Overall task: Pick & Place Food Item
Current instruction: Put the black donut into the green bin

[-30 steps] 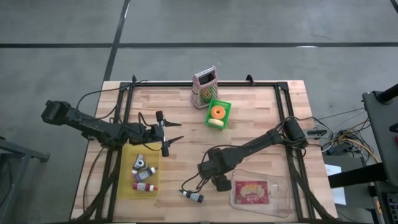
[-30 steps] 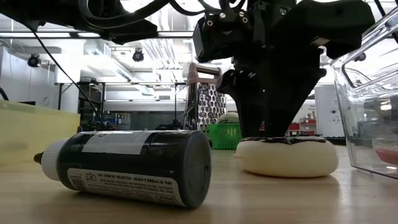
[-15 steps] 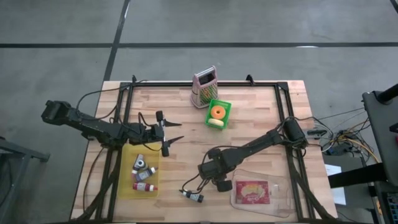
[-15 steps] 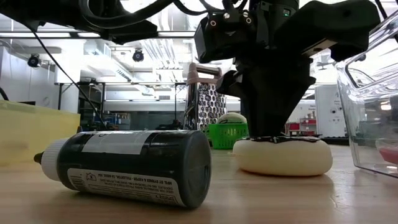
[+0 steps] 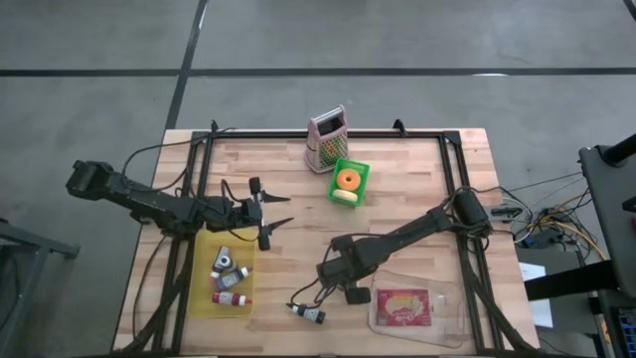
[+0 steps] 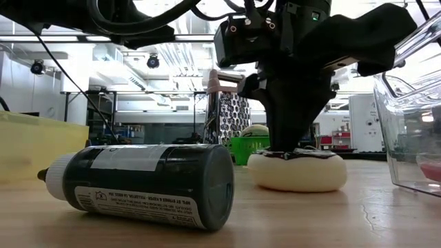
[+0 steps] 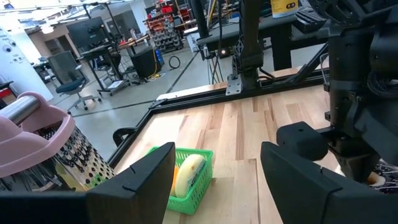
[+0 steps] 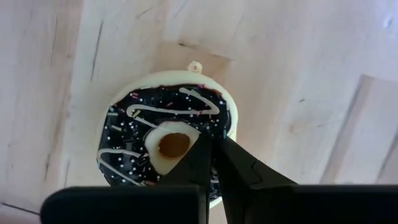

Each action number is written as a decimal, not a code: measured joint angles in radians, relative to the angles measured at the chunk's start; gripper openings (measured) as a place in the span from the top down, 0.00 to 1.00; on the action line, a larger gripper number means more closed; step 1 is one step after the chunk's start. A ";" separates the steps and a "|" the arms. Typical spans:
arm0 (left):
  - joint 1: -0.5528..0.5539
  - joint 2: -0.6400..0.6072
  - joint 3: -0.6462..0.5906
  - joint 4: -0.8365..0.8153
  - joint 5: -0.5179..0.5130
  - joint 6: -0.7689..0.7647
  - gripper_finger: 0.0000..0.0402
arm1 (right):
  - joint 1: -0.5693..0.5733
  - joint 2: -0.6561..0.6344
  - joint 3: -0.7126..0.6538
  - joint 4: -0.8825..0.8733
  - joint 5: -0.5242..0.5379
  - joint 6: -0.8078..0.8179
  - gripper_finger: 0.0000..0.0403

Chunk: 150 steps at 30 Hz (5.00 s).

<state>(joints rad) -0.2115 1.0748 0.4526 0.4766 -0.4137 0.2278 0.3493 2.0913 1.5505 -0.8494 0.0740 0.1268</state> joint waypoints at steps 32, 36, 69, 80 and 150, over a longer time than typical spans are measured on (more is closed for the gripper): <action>-0.053 0.000 -0.048 -0.008 0.050 0.007 0.40 | -0.010 -0.023 0.153 -0.111 0.386 -0.078 0.98; -0.053 0.000 -0.048 -0.008 0.039 0.012 0.40 | -0.032 -0.023 0.178 -0.172 0.488 -0.087 0.98; -0.053 0.000 -0.048 -0.029 0.026 0.007 0.40 | -0.380 -0.037 0.196 -0.250 0.741 -0.208 0.98; -0.053 0.000 -0.049 -0.029 0.026 0.003 0.40 | -0.380 -0.081 0.196 -0.305 0.665 -0.147 0.98; -0.053 0.000 -0.049 -0.044 0.026 -0.008 0.40 | -0.586 -0.087 -0.032 -0.063 0.421 -0.217 0.90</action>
<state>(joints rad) -0.2642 1.0744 0.4038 0.4324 -0.3874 0.2199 -0.2364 2.0045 1.5181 -0.9119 0.4952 -0.0899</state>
